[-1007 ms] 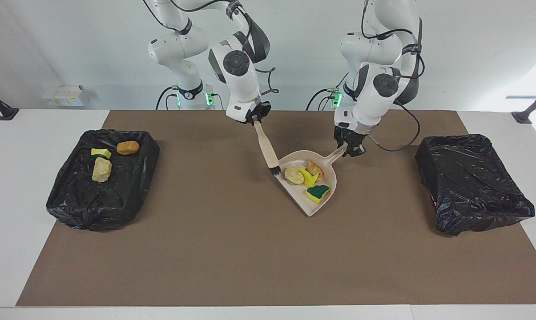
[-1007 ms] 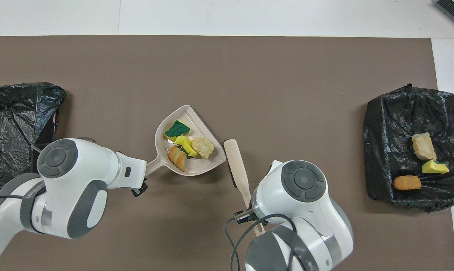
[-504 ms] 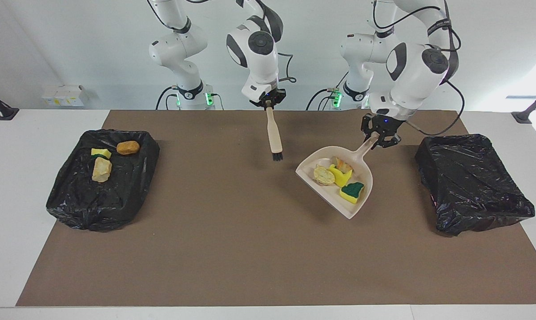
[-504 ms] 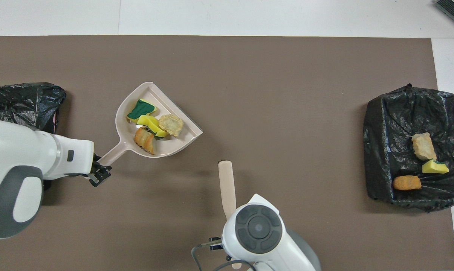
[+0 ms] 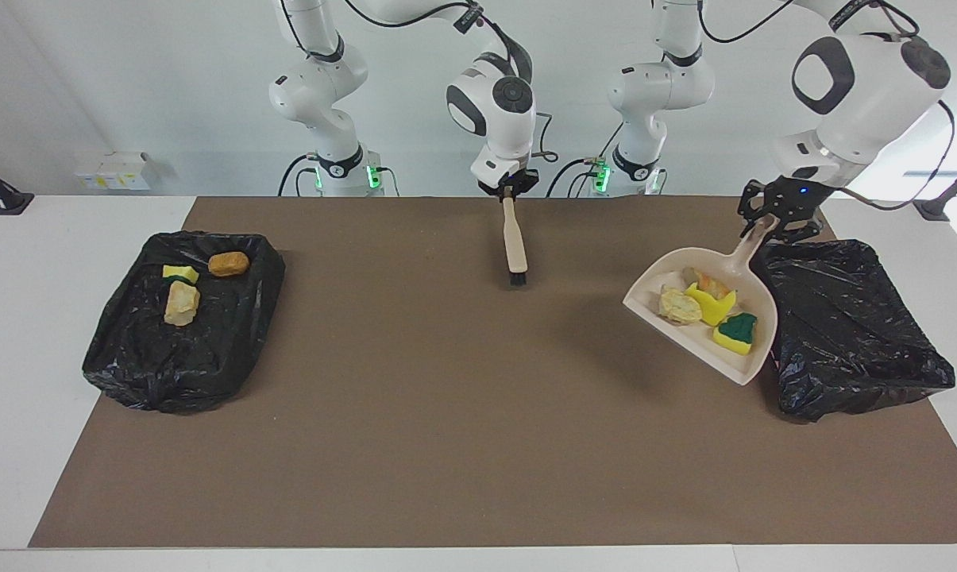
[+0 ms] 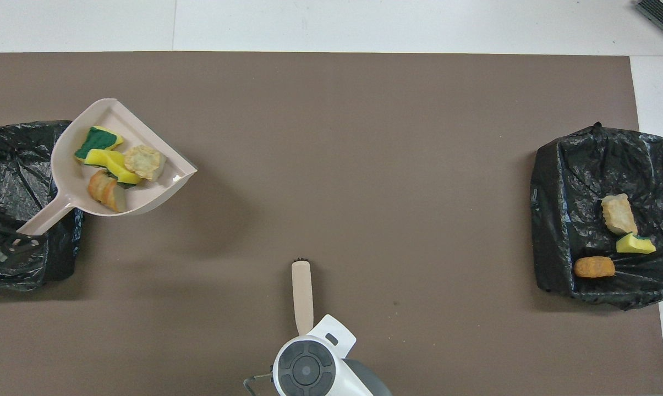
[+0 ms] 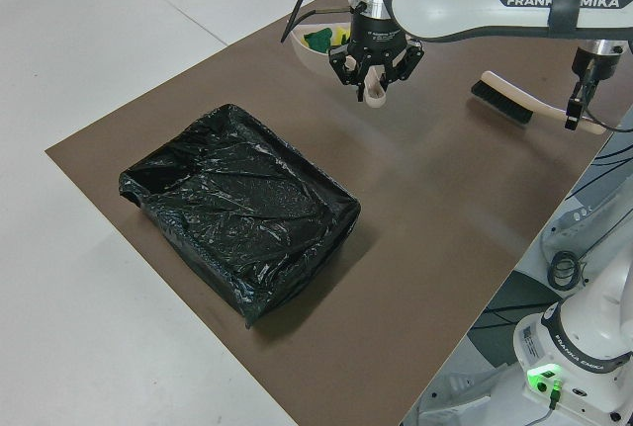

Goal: Sweep and dump trash in bin
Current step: 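Tip the dustpan into the bag while the right gripper reaches the other bag, then shake the tilted dustpan over the bag with the left gripper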

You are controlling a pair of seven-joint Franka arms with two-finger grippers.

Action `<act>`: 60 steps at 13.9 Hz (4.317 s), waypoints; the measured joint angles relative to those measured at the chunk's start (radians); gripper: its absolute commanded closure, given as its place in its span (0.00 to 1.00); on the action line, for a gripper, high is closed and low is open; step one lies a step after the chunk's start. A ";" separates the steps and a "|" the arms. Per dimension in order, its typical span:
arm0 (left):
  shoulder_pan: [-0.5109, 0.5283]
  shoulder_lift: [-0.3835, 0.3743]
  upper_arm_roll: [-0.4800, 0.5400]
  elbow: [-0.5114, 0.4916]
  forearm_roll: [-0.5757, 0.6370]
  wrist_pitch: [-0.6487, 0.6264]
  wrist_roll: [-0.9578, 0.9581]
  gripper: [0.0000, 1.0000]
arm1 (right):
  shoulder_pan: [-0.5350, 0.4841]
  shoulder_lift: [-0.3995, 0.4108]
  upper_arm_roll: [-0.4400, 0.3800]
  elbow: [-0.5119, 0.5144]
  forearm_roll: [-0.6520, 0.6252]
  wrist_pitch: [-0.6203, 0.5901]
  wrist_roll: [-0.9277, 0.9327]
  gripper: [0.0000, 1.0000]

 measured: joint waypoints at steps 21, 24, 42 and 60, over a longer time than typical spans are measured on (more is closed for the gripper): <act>0.306 0.257 -0.031 0.284 0.659 0.058 0.614 1.00 | -0.395 -0.084 -0.026 0.513 -0.195 -0.749 -0.529 0.00; 0.289 0.257 -0.032 0.287 0.719 0.086 0.645 1.00 | -0.490 -0.084 -0.028 0.581 -0.276 -0.774 -0.671 0.00; 0.149 0.228 -0.053 0.432 0.678 0.022 0.685 1.00 | -0.896 -0.070 -0.055 0.678 -0.358 -0.621 -0.787 0.00; -0.051 0.112 -0.032 0.239 0.206 -0.237 -0.371 1.00 | -0.899 -0.116 -0.037 0.656 -0.293 -0.632 -0.683 0.00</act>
